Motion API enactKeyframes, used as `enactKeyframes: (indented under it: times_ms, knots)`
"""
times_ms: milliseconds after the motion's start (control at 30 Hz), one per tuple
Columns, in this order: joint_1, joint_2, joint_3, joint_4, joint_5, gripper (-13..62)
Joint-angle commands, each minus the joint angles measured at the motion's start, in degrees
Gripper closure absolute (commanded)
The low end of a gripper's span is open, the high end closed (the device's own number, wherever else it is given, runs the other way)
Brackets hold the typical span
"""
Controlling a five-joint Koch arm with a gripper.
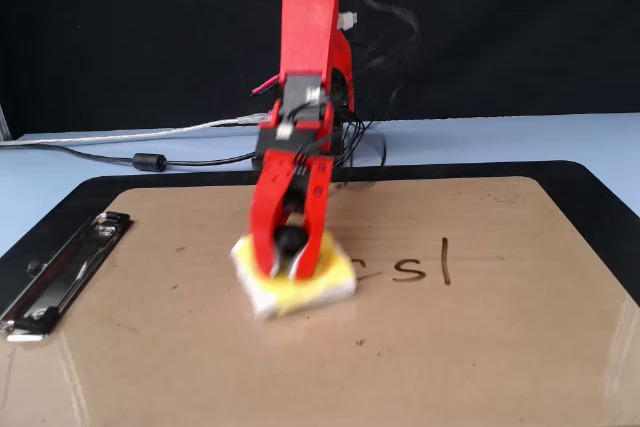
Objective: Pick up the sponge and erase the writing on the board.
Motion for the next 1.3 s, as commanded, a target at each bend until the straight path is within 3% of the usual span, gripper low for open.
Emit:
enactKeyframes:
  times_ms: [0, 133, 400, 467, 567, 667, 800, 967, 1033, 1200, 1267]
  knots:
    - [-0.18, 11.16, 7.56, 3.69, -1.32, 57.4]
    - [0.62, 15.03, 10.81, 7.03, -1.32, 57.4]
    - [2.2, -5.8, -10.46, 7.73, -0.79, 57.4]
    - [3.6, -2.29, -3.6, 7.21, -0.7, 57.4]
    - [2.9, 11.51, 9.23, 7.03, -1.49, 57.4]
    - [-4.31, 17.67, 11.07, 7.29, -3.78, 57.4]
    - [-11.34, 6.15, 0.88, 7.12, -9.49, 57.4]
    - [-11.95, -8.09, -15.73, 7.38, -9.67, 57.4]
    - [-11.95, -5.54, -10.02, 6.86, -9.67, 57.4]
    - [-11.95, 14.94, 10.11, 6.94, -9.4, 57.4]
    - [-12.39, 16.7, 11.34, 6.77, -9.49, 57.4]
